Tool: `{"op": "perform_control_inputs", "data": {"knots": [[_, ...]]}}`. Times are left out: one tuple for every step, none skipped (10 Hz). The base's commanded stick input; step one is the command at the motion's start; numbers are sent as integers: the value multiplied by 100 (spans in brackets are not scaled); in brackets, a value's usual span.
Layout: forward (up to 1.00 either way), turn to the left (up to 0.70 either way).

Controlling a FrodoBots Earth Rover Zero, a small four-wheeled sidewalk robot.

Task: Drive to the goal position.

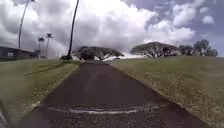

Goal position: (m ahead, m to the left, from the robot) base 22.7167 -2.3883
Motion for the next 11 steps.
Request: {"op": "perform_control_inputs", "data": {"knots": [[67,31],[66,20],[67,3],[66,3],[66,3],[66,2],[66,2],[66,2],[66,2],[66,2],[66,2]]}}
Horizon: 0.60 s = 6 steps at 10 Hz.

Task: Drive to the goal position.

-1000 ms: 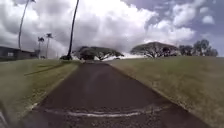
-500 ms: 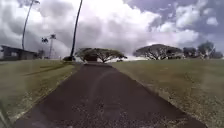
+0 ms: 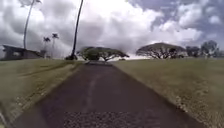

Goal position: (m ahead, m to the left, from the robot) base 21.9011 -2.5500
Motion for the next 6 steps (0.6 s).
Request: {"op": "perform_control_inputs", "data": {"knots": [[66,2],[67,2],[66,2],[67,0],[66,2],[66,3]]}}
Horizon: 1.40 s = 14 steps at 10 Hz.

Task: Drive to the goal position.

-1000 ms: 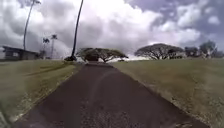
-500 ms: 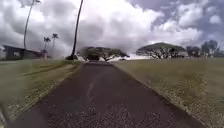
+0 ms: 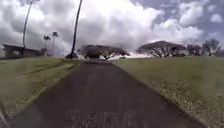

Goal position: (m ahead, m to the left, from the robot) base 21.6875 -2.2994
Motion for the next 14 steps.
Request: {"op": "perform_control_inputs", "data": {"knots": [[66,15],[66,29],[67,32],[67,25],[66,4],[67,2],[66,0],[66,0],[67,2],[66,0],[67,0],[66,0],[67,0],[67,0]]}}
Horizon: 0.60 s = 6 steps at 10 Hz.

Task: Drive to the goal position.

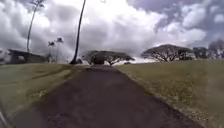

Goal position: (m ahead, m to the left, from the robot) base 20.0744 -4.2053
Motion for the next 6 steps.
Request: {"op": "perform_control_inputs", "data": {"knots": [[66,0],[66,1],[66,1],[66,0],[66,14],[66,33]]}}
